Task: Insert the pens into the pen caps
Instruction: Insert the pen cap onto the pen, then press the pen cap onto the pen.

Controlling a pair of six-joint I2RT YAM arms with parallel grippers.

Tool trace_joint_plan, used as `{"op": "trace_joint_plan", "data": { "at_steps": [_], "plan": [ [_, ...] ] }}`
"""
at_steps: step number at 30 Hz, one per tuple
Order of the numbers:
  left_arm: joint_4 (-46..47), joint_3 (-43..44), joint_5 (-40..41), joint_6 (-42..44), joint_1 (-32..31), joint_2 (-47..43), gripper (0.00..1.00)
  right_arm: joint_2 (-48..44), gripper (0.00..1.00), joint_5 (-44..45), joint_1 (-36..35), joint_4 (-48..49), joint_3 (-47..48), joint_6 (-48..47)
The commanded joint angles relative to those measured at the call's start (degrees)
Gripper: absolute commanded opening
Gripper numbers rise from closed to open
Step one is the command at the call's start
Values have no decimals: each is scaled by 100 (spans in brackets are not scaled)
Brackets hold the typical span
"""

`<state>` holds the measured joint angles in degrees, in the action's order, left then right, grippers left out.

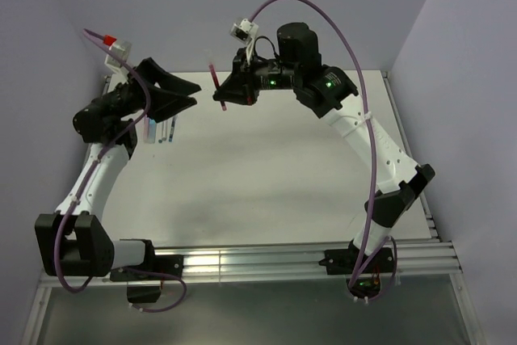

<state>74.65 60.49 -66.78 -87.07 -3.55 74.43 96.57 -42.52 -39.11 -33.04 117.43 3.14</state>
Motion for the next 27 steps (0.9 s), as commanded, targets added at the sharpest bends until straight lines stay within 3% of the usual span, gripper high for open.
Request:
{"op": "trace_joint_plan", "data": {
  "at_steps": [1, 2, 9, 14, 15, 27],
  "plan": [
    [995, 340, -97, 941, 232, -228, 66, -323, 0, 849, -9, 105, -114, 29],
    [424, 393, -107, 1103, 293, -219, 66, -332, 0, 842, -17, 44, -176, 29],
    [-424, 1008, -204, 1631, 346, 115, 68, -455, 0, 52, -53, -89, -492, 126],
    [-1478, 1474, 94, 2193, 346, 273, 63, -517, 0, 60, -140, -98, -624, 143],
    [-2028, 1570, 139, 2281, 346, 308, 62, -517, 0, 60, -149, -98, -633, 143],
    [-3027, 1747, 324, 2774, 223, 370, 56, -385, 0, 130, -307, -150, -449, 108]
  ]
}}
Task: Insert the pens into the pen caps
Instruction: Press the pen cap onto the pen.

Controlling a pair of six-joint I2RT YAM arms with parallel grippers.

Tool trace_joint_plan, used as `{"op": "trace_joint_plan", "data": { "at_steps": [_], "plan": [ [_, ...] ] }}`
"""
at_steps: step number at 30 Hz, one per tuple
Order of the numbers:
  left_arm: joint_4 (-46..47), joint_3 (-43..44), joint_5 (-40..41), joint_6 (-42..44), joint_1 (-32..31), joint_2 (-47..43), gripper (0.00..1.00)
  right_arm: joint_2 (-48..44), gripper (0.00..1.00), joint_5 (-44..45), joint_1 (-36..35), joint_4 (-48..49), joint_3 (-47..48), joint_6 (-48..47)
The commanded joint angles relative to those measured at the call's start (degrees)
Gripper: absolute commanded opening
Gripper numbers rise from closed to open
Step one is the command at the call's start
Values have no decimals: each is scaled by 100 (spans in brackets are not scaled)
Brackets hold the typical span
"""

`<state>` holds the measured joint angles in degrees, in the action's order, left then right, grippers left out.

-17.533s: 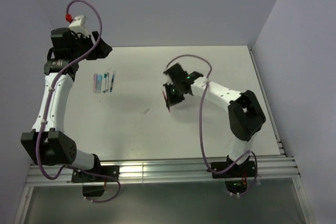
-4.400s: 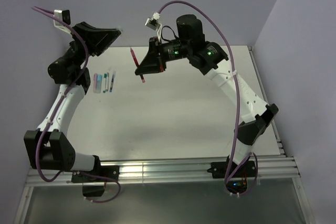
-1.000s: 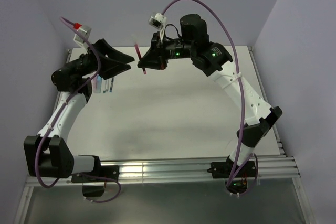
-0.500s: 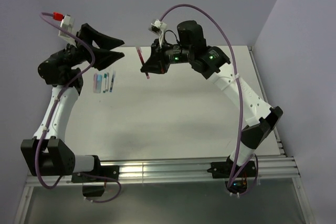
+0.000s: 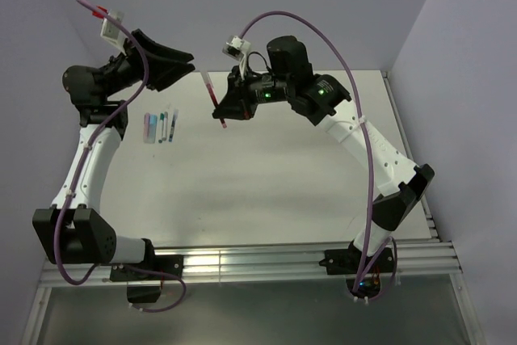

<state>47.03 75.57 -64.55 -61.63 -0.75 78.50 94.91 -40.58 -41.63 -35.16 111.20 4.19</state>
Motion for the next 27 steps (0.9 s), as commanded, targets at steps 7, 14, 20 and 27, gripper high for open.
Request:
{"op": "trace_joint_plan", "data": {
  "at_steps": [7, 14, 20, 27],
  "plan": [
    [114, 125, 31, -95, -355, 34, 56, -149, 0, -64, -91, 44, 157, -5],
    [632, 37, 83, -429, -610, 87, 49, -157, 0, -91, -91, 27, 157, 21],
    [615, 2, 40, -438, -707, 104, 39, -166, 0, -73, -91, 9, 148, -14],
    [930, -95, -40, -691, -795, 148, 3, -149, 0, -38, -91, 0, 165, -6]
  ]
}}
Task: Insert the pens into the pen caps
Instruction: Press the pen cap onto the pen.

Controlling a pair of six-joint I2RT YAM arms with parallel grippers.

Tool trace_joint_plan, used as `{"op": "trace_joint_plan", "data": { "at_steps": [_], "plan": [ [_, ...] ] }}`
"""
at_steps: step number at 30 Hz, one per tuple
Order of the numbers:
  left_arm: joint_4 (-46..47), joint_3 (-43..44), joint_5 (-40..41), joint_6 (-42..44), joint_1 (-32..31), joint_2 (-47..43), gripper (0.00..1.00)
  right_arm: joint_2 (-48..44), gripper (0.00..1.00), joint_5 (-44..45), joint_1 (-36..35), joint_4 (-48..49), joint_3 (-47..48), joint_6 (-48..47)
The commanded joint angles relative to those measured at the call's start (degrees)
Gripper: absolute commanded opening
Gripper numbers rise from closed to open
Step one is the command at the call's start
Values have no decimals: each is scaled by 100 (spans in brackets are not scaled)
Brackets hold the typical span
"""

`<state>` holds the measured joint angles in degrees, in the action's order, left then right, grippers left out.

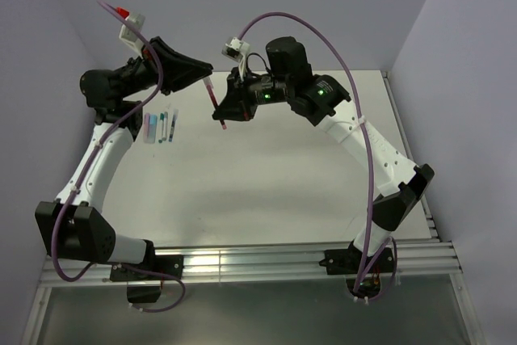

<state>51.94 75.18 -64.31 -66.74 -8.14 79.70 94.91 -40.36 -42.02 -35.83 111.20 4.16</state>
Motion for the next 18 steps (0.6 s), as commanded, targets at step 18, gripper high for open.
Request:
{"op": "trace_joint_plan", "data": {
  "at_steps": [18],
  "plan": [
    [3874, -1074, -241, -3010, -65, 292, 0, -272, 0, -1667, 370, 77, 324, -30]
  ]
}}
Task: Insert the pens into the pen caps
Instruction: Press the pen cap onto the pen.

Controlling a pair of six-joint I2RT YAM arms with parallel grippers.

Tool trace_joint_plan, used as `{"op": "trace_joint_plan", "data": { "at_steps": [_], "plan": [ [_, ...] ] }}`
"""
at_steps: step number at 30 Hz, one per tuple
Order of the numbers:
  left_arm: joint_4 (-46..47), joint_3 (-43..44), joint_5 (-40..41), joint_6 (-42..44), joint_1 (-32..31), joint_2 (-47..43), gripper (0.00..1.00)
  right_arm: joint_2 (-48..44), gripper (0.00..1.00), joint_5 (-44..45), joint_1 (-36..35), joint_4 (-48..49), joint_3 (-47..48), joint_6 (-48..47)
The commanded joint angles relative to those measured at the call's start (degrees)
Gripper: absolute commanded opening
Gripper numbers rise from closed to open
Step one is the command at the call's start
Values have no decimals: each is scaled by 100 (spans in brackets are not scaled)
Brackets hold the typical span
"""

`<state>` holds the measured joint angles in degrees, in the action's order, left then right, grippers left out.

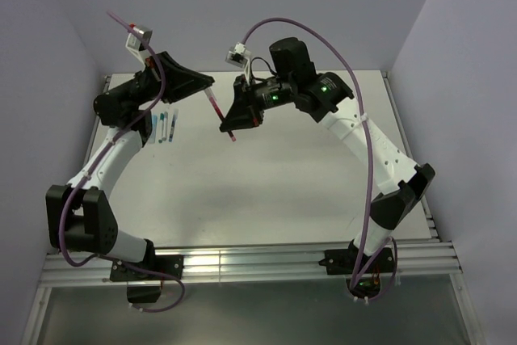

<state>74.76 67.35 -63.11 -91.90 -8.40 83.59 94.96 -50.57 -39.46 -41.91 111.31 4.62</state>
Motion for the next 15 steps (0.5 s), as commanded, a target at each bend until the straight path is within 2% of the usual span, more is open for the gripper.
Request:
{"op": "trace_joint_plan", "data": {
  "at_steps": [1, 2, 8, 15],
  "plan": [
    [1951, -397, -247, -600, -39, -106, 0, -267, 0, -813, 123, 702, 330, -58],
    [2329, -485, -167, -706, -39, -141, 0, -250, 0, -884, 140, 711, 339, 3],
    [2367, -750, -131, -470, -179, -282, 0, -118, 0, -1245, 141, 1114, 313, 538],
    [1912, -811, -236, 92, -468, -431, 0, -13, 0, -1227, 141, 1378, 435, 935]
  ]
}}
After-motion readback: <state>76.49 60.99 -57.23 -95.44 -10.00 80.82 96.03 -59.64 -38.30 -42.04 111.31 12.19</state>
